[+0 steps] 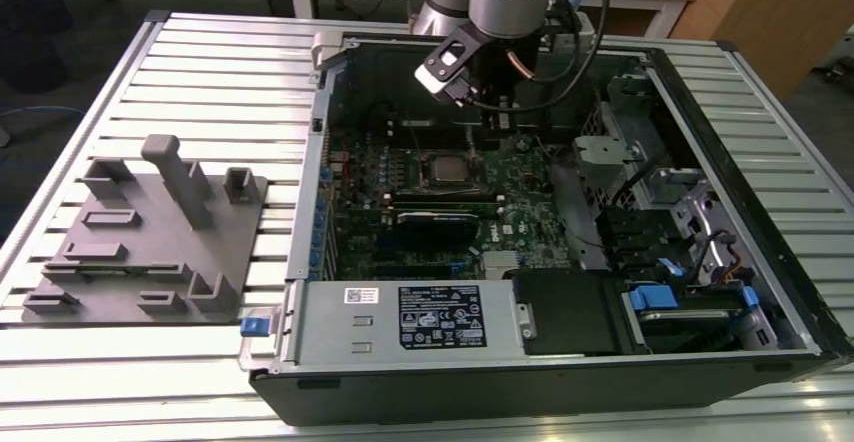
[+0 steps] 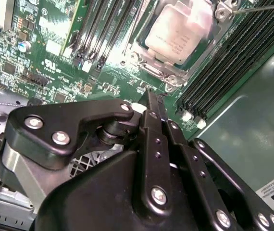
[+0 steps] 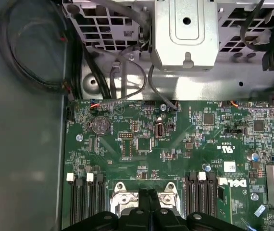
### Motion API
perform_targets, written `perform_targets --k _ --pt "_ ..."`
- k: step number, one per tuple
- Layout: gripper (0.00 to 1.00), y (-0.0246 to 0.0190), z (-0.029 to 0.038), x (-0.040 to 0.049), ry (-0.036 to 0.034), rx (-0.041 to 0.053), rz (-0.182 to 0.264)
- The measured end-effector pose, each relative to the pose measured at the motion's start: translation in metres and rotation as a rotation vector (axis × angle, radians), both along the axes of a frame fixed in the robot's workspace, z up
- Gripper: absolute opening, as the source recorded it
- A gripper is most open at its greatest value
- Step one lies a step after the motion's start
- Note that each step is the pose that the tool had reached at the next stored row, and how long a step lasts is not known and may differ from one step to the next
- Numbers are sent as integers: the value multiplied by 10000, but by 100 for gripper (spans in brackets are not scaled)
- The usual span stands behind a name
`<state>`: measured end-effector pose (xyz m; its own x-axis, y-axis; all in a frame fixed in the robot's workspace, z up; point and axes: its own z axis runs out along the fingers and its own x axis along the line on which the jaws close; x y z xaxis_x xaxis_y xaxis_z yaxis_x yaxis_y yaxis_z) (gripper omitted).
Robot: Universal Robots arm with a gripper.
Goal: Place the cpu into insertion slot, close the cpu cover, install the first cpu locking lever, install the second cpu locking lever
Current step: 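Close the cpu cover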
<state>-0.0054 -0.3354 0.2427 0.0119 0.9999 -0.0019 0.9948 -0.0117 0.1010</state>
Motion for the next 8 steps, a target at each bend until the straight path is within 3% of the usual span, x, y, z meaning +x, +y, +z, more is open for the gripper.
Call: perform_targets --k 2,3,6,8 --pt "10 0 -1 -1 40 2 0" --pt "10 -1 -4 -1 147 0 -2" --pt "10 0 -11 -1 588 0 -1" --pt "10 0 -14 0 772 0 0"
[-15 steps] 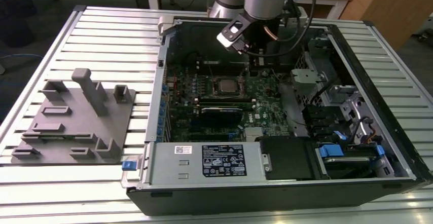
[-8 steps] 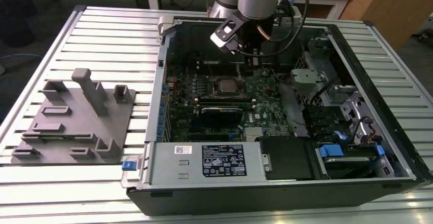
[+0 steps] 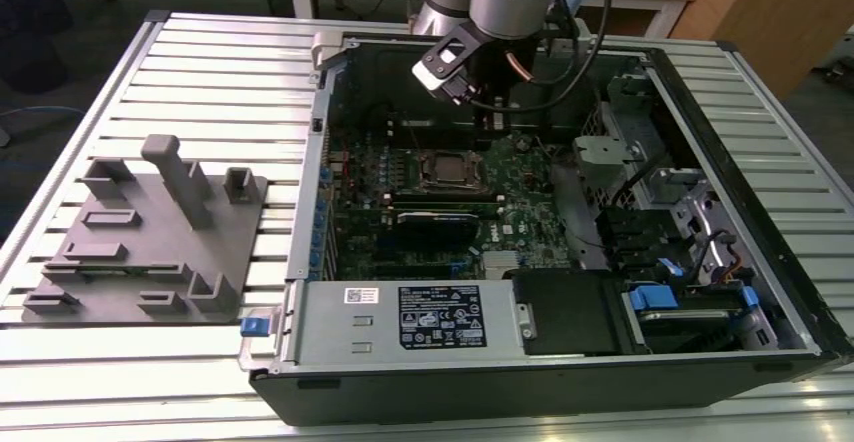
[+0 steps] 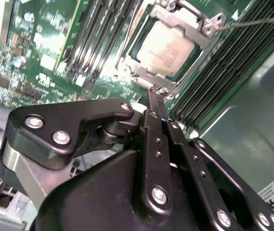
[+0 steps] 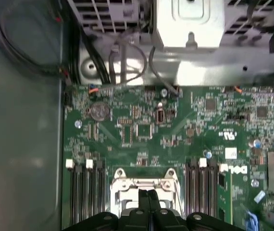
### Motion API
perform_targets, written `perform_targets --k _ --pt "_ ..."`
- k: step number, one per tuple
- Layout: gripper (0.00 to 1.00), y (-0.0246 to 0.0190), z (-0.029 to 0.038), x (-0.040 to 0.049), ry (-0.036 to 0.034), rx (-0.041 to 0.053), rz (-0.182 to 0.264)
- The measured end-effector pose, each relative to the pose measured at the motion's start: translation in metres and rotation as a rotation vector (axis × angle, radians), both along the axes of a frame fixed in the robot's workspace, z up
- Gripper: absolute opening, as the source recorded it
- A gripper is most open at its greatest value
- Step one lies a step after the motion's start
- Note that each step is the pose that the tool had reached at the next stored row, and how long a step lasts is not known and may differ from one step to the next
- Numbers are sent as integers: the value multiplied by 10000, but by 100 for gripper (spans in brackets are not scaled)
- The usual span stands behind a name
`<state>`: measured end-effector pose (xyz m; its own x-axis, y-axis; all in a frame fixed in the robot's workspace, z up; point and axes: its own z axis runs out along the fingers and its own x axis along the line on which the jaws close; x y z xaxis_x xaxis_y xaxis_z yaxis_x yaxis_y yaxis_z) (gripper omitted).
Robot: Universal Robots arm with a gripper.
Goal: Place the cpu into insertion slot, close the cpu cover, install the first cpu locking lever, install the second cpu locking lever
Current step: 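Close the cpu cover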
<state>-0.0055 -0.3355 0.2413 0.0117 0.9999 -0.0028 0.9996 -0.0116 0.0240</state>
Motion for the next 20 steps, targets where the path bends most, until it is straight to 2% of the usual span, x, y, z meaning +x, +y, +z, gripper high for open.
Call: perform_targets --k 5,8,13,18,20 --pt "10 0 0 0 70 -1 -1" --pt "10 0 -2 -14 72 1 -1" --pt "10 0 -25 -130 65 1 -1" --pt "10 0 -96 -192 66 0 -16" --pt "10 0 -109 -251 67 -1 -23"
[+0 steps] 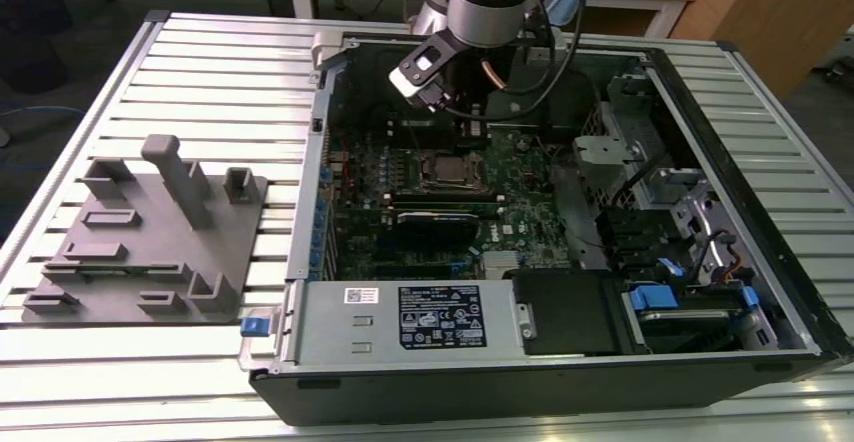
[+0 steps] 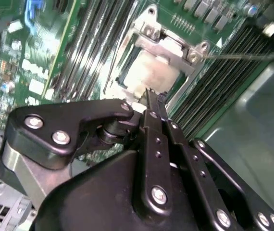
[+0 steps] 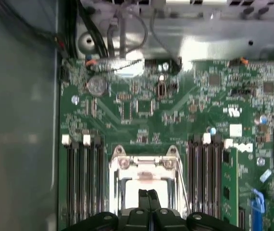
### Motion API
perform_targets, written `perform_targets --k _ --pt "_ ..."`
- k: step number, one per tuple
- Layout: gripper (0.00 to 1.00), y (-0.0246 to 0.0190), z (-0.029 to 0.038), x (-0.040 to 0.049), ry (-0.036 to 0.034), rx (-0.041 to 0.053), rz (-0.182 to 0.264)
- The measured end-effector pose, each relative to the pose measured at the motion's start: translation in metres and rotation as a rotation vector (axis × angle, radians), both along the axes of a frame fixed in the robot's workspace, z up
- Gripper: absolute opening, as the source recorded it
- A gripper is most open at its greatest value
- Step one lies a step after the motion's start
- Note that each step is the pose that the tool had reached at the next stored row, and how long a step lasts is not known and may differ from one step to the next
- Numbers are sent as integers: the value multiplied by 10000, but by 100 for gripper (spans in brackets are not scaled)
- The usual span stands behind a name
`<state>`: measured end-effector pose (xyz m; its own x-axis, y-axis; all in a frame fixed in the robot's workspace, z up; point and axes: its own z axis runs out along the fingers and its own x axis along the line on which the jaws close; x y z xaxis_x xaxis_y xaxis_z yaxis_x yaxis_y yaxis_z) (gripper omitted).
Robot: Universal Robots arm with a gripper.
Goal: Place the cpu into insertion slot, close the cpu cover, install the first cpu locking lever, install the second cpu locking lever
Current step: 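Close the cpu cover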
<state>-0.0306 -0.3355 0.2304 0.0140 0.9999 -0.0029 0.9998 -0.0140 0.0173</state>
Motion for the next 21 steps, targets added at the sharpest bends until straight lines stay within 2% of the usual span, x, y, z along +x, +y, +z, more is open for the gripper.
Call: perform_targets --k 6,13,21 --pt "10 0 -79 -106 -6 1 -15" --pt "10 1 -125 -225 -9 3 -24" --pt "10 0 -147 -240 -7 1 -28"
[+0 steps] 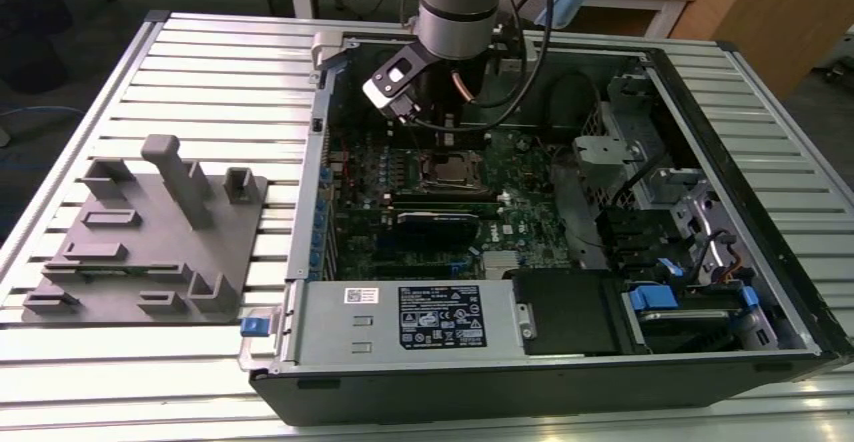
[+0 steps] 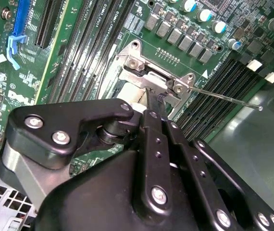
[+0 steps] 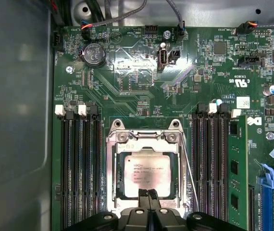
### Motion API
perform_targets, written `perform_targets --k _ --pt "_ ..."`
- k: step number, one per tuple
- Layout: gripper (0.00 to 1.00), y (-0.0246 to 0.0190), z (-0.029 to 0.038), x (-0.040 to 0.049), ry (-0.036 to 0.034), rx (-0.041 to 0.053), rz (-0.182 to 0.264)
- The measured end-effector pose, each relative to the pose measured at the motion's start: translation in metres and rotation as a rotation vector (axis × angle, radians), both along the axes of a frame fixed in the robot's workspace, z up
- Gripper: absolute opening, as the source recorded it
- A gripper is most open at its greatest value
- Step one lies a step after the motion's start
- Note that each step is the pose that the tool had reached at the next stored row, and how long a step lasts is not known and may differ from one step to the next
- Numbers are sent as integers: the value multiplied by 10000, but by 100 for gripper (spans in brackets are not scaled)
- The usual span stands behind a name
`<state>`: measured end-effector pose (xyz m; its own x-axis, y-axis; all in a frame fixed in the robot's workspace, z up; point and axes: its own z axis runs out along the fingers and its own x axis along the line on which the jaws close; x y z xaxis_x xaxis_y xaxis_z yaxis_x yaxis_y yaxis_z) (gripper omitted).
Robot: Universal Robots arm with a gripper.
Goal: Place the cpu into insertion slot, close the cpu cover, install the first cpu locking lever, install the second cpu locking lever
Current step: 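Close the cpu cover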
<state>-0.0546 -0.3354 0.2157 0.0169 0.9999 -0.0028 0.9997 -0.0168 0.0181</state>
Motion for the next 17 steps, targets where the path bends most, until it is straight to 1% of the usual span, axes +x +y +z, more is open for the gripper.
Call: perform_targets --k 5,8,11,17 --pt "10 0 0 0 0 -1 5" --pt "10 0 -1 0 0 0 122" --pt "10 0 -1 0 -1 2 356" --pt "10 0 -1 0 0 8 1180"
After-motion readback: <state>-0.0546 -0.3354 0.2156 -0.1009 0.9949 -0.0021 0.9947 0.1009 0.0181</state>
